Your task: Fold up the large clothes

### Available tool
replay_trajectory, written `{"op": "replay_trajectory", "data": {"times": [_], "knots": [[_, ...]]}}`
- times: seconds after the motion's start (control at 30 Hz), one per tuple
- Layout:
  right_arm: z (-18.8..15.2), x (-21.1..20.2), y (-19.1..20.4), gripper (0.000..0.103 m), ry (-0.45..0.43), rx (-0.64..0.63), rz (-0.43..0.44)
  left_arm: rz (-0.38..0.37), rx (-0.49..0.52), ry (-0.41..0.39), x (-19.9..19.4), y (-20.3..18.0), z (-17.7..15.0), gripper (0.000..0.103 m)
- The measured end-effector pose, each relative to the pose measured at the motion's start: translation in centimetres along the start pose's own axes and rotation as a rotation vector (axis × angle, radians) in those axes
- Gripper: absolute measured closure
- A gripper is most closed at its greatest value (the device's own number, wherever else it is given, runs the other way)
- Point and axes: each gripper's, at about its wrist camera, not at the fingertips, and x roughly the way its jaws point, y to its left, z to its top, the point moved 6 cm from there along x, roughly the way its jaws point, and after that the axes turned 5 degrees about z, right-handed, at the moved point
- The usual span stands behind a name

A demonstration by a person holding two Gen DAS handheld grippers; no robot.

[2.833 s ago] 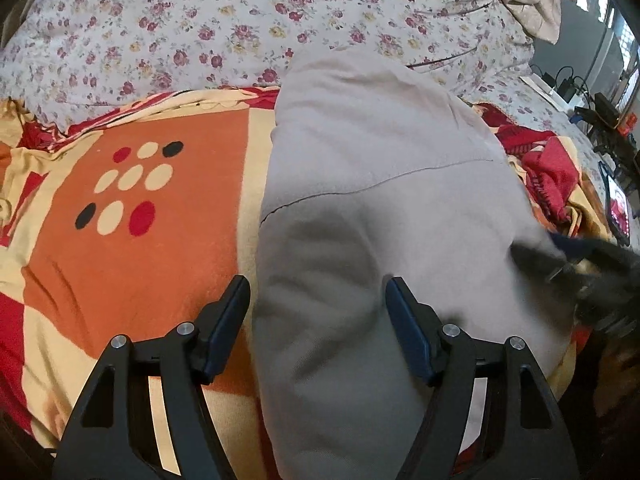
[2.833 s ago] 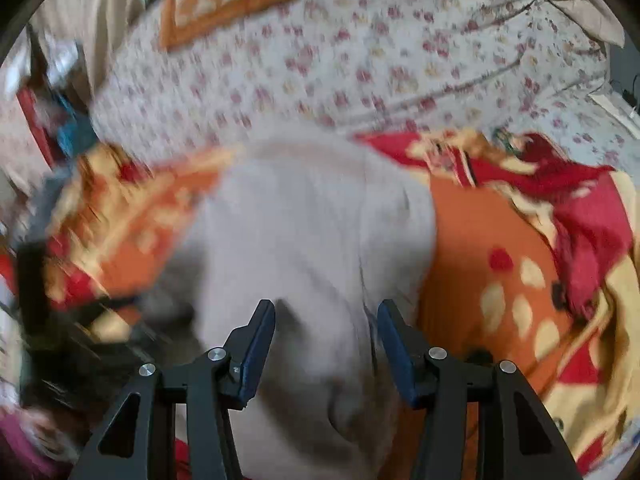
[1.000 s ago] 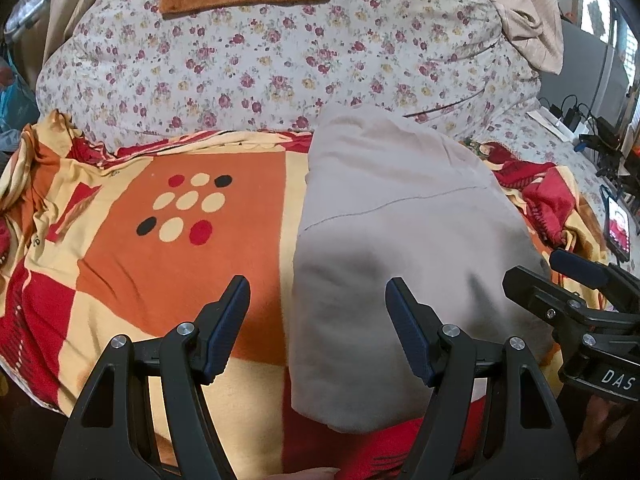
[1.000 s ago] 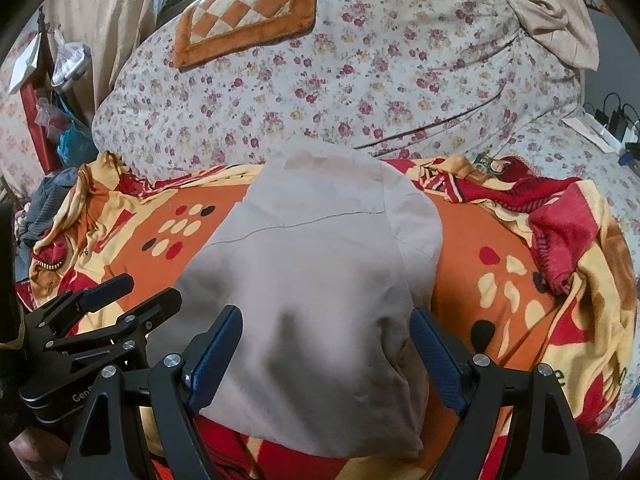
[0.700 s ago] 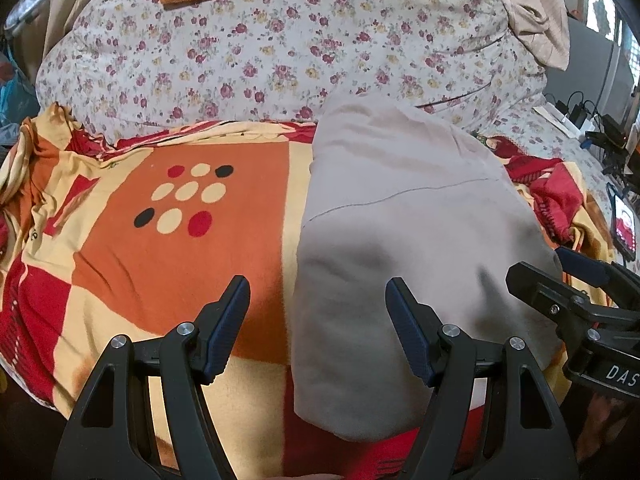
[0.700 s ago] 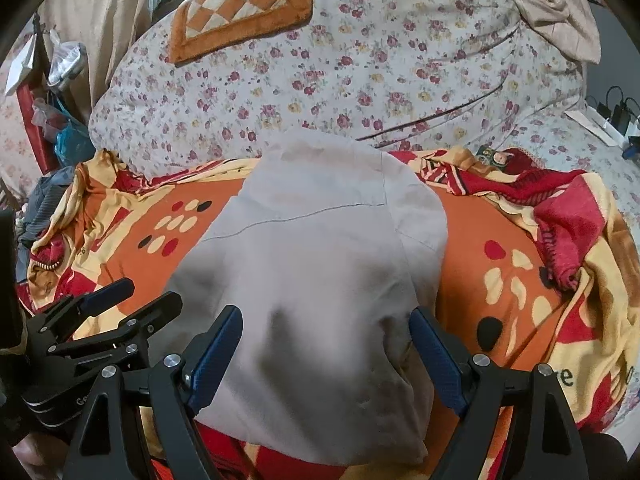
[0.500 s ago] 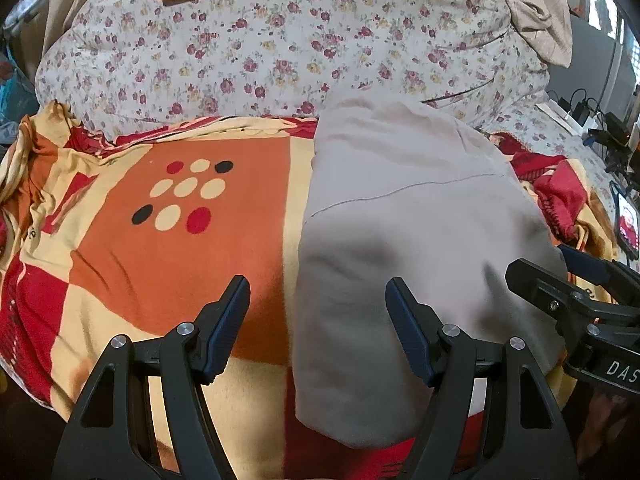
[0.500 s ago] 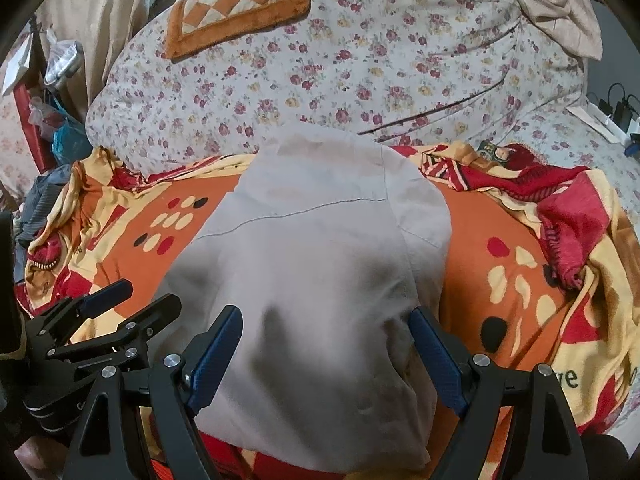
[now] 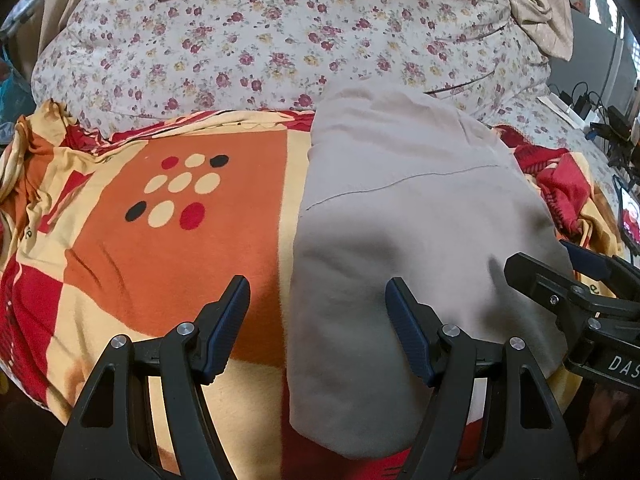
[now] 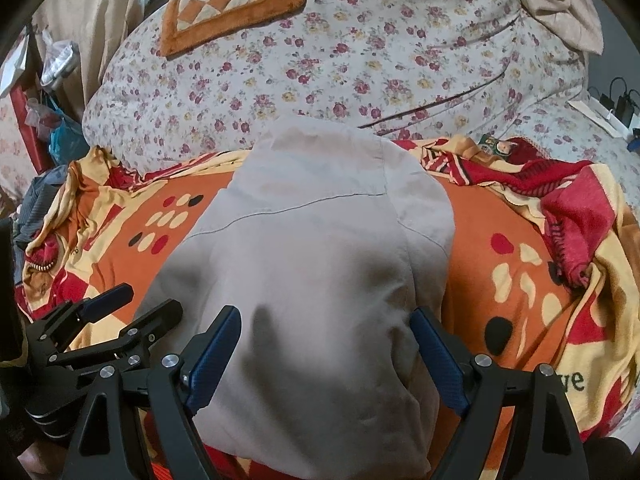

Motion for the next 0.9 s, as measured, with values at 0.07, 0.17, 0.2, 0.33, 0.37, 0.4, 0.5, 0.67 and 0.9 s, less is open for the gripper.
{"op": "replay_trajectory", "data": {"times": [0.07,0.17,0.2,0.33,0.37,0.4,0.5,0.67,0.9], "knots": [[0.01,0.05,-0.05,0.018,0.000,0.000,-0.001,0.000,0.004,-0.001,-0.02,-0.07,0.00,0.032],[-0.01,0.07,-0.02,0.018,0.002,-0.002,-0.003,0.000,0.006,0.000,0.01,-0.14,0.00,0.032],[-0.02,0.10,-0.02,0.018,0.003,-0.003,-0.004,0.001,0.005,0.000,0.01,-0.15,0.01,0.032],[0.01,0.08,-0.05,0.018,0.005,-0.003,-0.004,-0.001,0.005,0.004,0.06,-0.24,0.02,0.032],[0.01,0.08,-0.04,0.018,0.005,-0.004,-0.004,-0.001,0.005,0.003,0.05,-0.23,0.05,0.032],[0.01,0.09,-0.04,0.018,0.006,-0.003,-0.005,-0.001,0.006,0.003,0.07,-0.19,0.05,0.032],[0.01,0.07,-0.01,0.018,0.003,0.000,-0.003,-0.003,0.006,0.002,0.05,-0.22,0.10,0.032],[-0.05,0.09,-0.12,0.018,0.004,-0.001,-0.003,-0.009,-0.003,0.009,0.07,-0.18,0.11,0.032],[-0.07,0.05,-0.03,0.018,0.009,0.004,0.000,-0.019,-0.002,0.011,0.32,0.41,0.49,0.032]]}}
